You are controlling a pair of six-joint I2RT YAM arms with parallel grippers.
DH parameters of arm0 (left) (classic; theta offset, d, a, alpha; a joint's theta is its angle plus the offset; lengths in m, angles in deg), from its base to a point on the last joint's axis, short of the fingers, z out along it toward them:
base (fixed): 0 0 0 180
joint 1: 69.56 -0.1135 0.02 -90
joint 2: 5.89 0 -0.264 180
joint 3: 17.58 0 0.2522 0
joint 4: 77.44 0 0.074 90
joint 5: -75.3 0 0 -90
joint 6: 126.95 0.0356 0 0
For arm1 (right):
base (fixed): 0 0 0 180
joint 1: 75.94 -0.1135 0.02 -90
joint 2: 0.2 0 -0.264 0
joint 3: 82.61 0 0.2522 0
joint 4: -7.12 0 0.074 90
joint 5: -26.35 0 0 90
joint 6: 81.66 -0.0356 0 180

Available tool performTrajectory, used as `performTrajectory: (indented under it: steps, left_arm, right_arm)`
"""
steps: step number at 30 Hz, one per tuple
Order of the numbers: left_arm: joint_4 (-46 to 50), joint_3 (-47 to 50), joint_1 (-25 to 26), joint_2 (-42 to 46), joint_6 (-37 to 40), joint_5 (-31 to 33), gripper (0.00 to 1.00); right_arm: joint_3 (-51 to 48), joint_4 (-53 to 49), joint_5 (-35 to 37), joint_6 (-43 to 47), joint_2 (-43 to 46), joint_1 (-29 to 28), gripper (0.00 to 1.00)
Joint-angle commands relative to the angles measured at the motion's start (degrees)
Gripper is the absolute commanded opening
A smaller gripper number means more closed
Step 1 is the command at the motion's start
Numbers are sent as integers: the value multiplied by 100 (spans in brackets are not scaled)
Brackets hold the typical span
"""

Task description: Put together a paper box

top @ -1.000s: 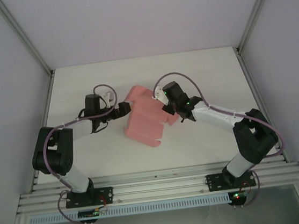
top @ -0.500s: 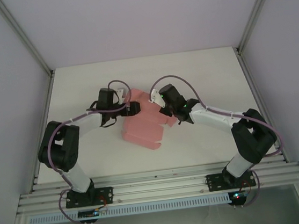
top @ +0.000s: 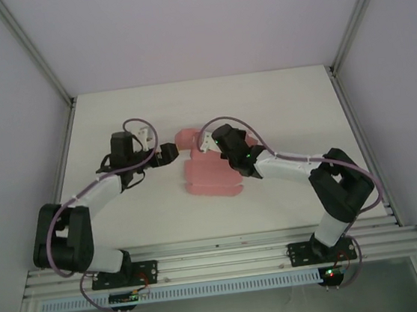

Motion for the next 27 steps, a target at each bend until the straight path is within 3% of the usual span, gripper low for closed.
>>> performTrajectory:
  steps: [1, 5, 7, 13, 22, 27]
  left_arm:
    - [265, 52, -142, 274, -90, 337, 100]
    - [186, 40, -481, 173, -345, 554, 100]
    - [-6, 12, -641, 51, -425, 373, 99]
    - [112, -442, -697, -950, -91, 975, 100]
    - [-683, -710, -549, -2122, 221, -757, 100]
    - [-730, -802, -194, -2278, 745, -1344, 92]
  right_arm:
    - [-314, 1379, 595, 691, -262, -195, 0]
    - [-886, 3721, 917, 2028, -794, -411, 0]
    - [-888, 4032, 1106, 2242, -1043, -467, 0]
    - [-873, 3590, 1063, 1549, -1157, -569, 0]
    - [-883, 2999, 847, 1062, -1011, -552, 0]
    - [-848, 2550, 694, 607, -797, -519, 0]
